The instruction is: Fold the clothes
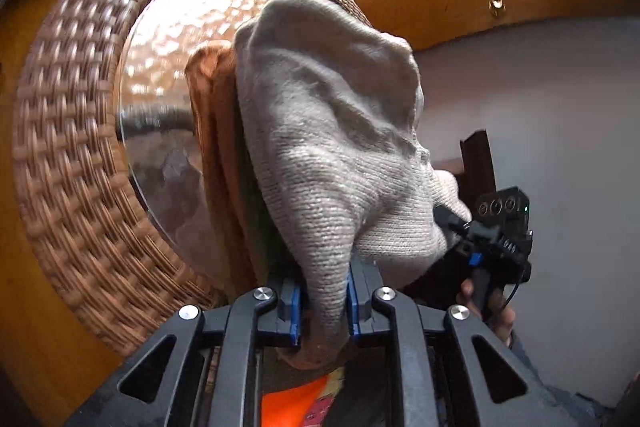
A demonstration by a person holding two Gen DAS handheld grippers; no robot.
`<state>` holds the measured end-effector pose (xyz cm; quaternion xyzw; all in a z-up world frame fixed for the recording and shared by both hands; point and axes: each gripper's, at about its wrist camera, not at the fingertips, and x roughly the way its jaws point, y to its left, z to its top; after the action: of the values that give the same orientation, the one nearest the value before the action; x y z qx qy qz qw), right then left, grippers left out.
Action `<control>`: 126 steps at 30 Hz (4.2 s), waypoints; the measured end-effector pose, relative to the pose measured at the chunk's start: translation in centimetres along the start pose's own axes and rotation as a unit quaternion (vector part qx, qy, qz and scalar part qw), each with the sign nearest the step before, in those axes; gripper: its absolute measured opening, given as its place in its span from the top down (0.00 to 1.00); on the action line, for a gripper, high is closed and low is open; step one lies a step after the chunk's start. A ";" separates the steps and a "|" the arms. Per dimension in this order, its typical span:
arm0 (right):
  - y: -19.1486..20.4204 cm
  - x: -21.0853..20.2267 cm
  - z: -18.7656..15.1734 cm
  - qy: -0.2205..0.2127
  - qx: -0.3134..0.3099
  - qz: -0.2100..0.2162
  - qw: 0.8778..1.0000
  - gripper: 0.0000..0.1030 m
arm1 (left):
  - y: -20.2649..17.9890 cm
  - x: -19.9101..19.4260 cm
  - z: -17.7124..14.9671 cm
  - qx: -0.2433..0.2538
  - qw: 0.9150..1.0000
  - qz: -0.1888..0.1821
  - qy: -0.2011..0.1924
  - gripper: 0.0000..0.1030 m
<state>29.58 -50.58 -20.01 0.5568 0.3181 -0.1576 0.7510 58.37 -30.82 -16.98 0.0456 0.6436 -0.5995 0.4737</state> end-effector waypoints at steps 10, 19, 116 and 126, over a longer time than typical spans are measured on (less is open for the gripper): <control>-3.7 -4.1 -6.0 -0.023 0.032 -0.049 0.998 0.15 | -3.3 -4.7 2.5 0.078 0.989 0.065 -0.108 0.73; -5.7 -6.0 -8.1 -0.035 0.041 -0.065 0.996 0.13 | -10.0 5.1 6.9 0.146 0.977 0.093 -0.123 0.45; 18.5 -12.3 -14.8 -0.267 -0.247 -0.288 0.886 0.00 | -14.4 -7.7 -6.6 0.192 0.850 0.359 -0.335 0.01; 18.5 -12.2 -14.8 -0.266 -0.249 -0.285 0.887 0.00 | -14.2 -8.3 -6.8 0.186 0.845 0.361 -0.349 0.01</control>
<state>26.89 -32.06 -1.08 0.1745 0.2802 -0.4226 0.8441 50.28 -25.01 -2.20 0.1495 0.2503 -0.4709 0.8326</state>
